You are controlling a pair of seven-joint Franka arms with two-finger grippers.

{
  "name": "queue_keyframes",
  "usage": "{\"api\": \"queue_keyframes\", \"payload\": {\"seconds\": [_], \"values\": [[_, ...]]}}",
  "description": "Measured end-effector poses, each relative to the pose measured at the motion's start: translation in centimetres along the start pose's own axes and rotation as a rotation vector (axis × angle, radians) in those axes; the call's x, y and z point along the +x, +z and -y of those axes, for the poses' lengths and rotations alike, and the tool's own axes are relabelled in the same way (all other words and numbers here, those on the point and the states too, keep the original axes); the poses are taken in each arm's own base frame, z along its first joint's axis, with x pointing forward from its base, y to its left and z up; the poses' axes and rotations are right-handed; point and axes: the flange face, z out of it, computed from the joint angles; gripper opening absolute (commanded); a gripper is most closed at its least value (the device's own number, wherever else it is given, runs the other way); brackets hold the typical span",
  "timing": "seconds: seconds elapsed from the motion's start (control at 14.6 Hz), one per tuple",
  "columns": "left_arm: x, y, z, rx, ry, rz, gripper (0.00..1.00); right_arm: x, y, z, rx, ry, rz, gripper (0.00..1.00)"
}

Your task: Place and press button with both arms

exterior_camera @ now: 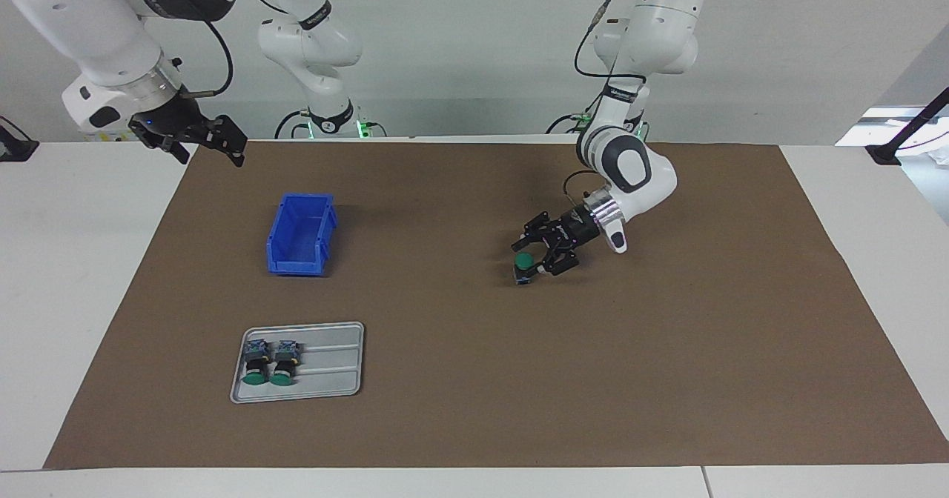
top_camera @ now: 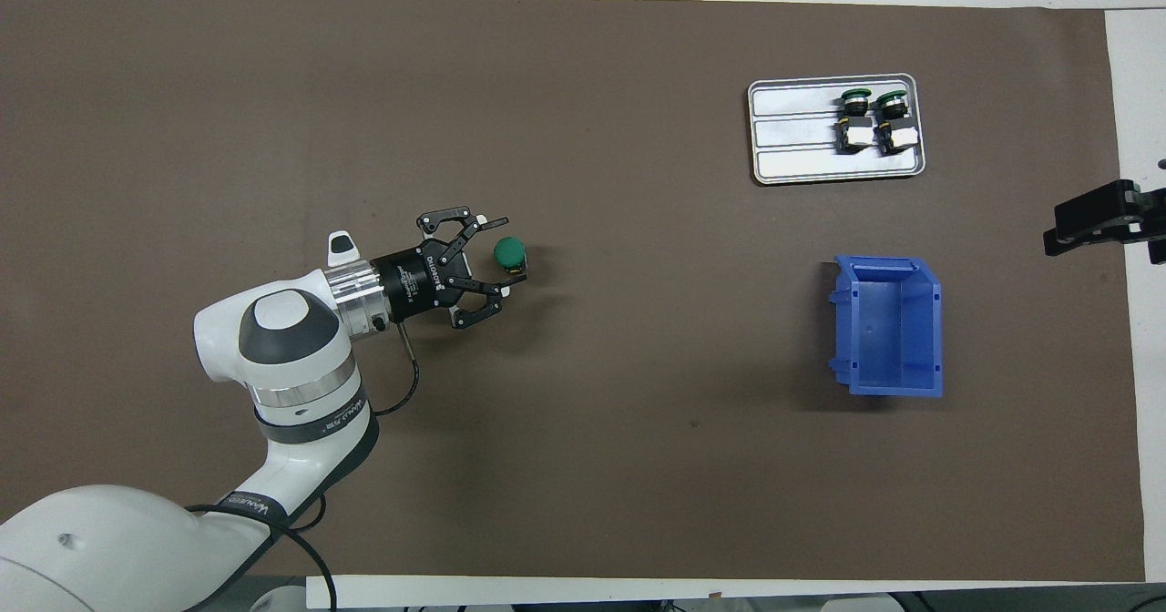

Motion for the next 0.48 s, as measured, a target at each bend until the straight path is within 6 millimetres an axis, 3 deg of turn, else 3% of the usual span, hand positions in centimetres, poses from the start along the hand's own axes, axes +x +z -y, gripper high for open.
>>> {"api": "queue_keyframes", "payload": {"seconds": [0.14, 0.34, 0.48], "values": [[-1.6, -0.5, 0.8, -0.014, 0.046, -0.07, 0.57, 0.0, 0.0, 0.0, 0.0, 0.0, 0.0, 0.99], [-4.0, 0.0, 2.6, -0.001, 0.127, -0.149, 0.54, 0.0, 0.0, 0.0, 0.0, 0.0, 0.0, 0.99], [-4.5, -0.3, 2.4, 0.007, 0.172, -0.17, 0.54, 0.0, 0.0, 0.0, 0.0, 0.0, 0.0, 0.99]]}}
